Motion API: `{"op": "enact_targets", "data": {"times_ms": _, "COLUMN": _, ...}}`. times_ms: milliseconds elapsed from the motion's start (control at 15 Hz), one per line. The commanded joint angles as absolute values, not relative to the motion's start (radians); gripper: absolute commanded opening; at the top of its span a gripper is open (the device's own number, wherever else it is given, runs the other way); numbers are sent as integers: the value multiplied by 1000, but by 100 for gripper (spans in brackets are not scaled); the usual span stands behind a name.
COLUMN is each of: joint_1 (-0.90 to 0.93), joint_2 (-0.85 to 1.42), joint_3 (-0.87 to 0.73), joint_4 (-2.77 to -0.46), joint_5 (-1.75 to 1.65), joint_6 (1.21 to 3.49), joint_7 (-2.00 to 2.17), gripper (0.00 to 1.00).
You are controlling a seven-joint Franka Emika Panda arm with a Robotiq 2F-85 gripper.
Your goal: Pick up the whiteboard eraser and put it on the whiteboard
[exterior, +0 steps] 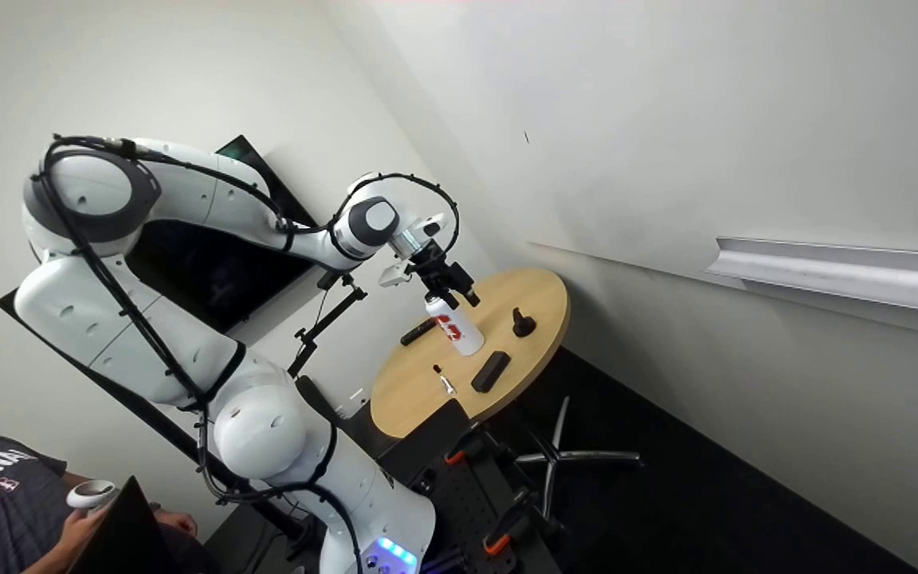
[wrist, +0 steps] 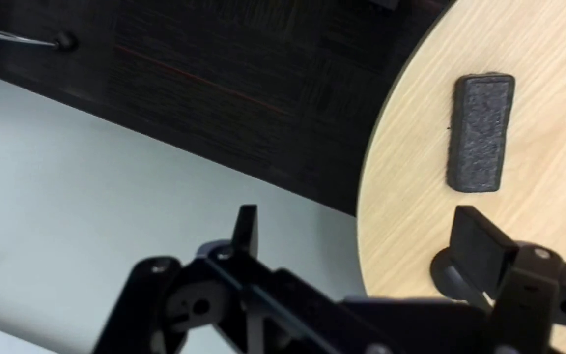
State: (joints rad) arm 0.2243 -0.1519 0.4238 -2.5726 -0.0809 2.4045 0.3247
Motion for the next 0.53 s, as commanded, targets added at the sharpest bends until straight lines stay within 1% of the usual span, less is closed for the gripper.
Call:
{"op": "enact_targets", "data": {"times_ms": 0, "joint_1": 260, "joint_2": -125, "joint_3": 396, "joint_4": -2555, "joint_5": -85, "joint_6": 2406, "joint_7": 317, "gripper": 100}}
{"op": "enact_targets", "data": {"times_ms": 333, "joint_1": 266, "joint_2": -99, "joint_3": 391, "joint_4": -2530, "joint_5": -84, "joint_6": 2406, "joint_7": 300, "gripper": 100}}
{"op": "enact_targets", "data": {"times_ms": 467, "joint_1": 266, "joint_2": -61, "joint_3": 393, "joint_4": -2542, "joint_5": -116, "joint_6": 2465, "joint_7": 328, "gripper": 100}}
